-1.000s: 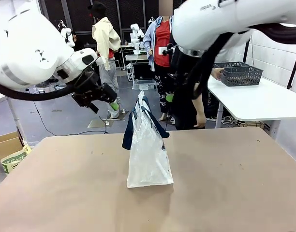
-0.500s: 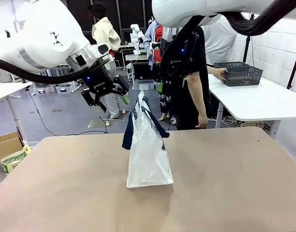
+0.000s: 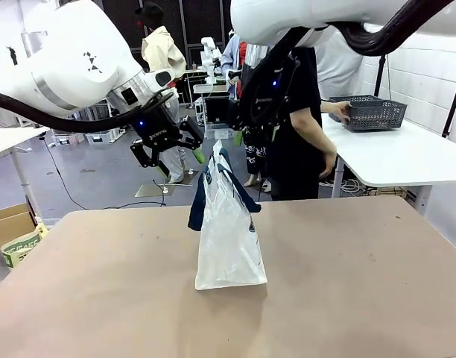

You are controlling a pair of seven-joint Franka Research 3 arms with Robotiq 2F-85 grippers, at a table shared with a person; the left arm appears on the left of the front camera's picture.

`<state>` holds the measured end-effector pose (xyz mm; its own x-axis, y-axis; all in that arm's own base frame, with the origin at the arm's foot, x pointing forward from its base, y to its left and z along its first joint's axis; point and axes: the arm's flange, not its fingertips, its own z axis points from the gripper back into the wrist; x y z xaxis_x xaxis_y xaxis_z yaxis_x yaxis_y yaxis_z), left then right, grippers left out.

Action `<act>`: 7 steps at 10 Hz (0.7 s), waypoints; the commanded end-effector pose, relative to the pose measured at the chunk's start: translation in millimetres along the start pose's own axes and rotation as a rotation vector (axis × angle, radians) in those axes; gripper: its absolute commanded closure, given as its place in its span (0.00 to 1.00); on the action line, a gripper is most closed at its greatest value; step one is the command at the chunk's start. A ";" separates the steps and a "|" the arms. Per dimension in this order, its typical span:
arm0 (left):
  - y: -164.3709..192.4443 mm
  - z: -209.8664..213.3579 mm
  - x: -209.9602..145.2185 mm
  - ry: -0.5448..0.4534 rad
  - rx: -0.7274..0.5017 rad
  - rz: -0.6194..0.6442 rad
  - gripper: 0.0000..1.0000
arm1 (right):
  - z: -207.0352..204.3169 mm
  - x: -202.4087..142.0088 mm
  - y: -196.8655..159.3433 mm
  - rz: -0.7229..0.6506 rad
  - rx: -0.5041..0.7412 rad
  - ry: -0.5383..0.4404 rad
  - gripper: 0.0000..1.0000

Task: Transfer purchased items from the store into the shopping bag.
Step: Open the Reusable shopping bag in the center of the table.

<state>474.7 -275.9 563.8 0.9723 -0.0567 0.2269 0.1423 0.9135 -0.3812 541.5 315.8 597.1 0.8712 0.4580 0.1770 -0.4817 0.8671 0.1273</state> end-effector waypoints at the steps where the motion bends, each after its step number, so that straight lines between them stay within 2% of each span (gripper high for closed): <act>1: -1.5 0.5 -2.2 0.000 -0.054 0.011 0.00 | -11.8 20.4 9.9 -0.017 0.060 0.008 0.00; 7: 4.0 -16.8 1.0 0.032 -0.090 0.029 0.00 | -38.2 43.7 21.6 -0.043 0.081 0.043 0.00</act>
<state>478.5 -280.6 551.9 0.9830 -0.0327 0.1808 0.1104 0.8917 -0.4389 564.7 357.4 564.7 0.8743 0.4636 0.1440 -0.4844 0.8523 0.1975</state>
